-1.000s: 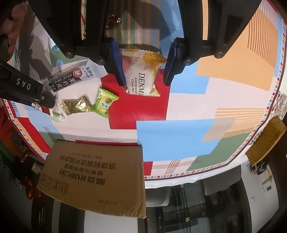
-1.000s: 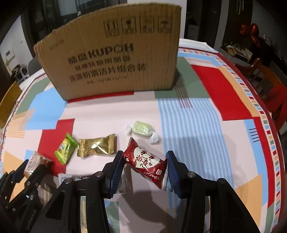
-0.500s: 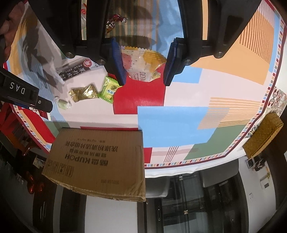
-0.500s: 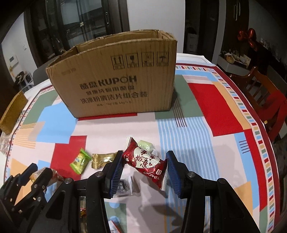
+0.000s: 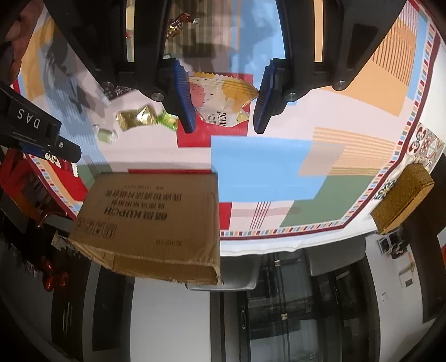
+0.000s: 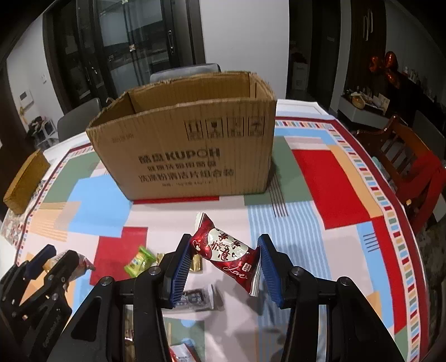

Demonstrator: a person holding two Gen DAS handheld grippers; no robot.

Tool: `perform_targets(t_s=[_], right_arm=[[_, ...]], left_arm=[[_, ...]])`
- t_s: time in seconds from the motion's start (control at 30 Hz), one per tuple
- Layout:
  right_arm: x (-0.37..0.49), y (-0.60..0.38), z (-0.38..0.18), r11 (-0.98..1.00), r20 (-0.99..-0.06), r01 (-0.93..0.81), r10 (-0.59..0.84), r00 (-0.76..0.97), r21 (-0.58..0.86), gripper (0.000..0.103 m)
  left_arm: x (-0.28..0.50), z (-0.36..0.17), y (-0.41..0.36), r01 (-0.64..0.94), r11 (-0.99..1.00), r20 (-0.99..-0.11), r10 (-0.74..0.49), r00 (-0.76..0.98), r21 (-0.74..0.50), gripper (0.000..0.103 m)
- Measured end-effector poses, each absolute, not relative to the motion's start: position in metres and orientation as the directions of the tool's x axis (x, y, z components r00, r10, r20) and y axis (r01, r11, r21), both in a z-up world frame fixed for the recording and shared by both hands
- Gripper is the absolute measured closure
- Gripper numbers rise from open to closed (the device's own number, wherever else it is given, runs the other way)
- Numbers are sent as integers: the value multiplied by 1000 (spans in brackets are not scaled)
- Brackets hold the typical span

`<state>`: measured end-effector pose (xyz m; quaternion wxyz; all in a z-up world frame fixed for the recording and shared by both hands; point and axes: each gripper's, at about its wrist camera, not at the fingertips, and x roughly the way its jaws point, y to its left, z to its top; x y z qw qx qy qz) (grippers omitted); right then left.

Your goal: Organize snacks

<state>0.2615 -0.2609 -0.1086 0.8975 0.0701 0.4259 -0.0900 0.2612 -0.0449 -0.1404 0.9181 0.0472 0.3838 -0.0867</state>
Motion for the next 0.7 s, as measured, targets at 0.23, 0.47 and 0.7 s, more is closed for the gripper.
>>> perform_targets(t_s=[0.23, 0.47, 0.7], right_arm=[[264, -263, -92, 974, -758, 219, -105, 644, 52, 54], [267, -265, -76, 975, -735, 215, -108, 669, 52, 54], [271, -268, -59, 976, -711, 213, -115, 693, 50, 54]], left_arm=[[266, -120, -48, 194, 981, -687, -129, 715, 18, 61], [274, -100, -53, 201, 980, -661, -141, 737, 14, 61], [282, -80, -60, 209, 978, -634, -154, 758, 11, 61]])
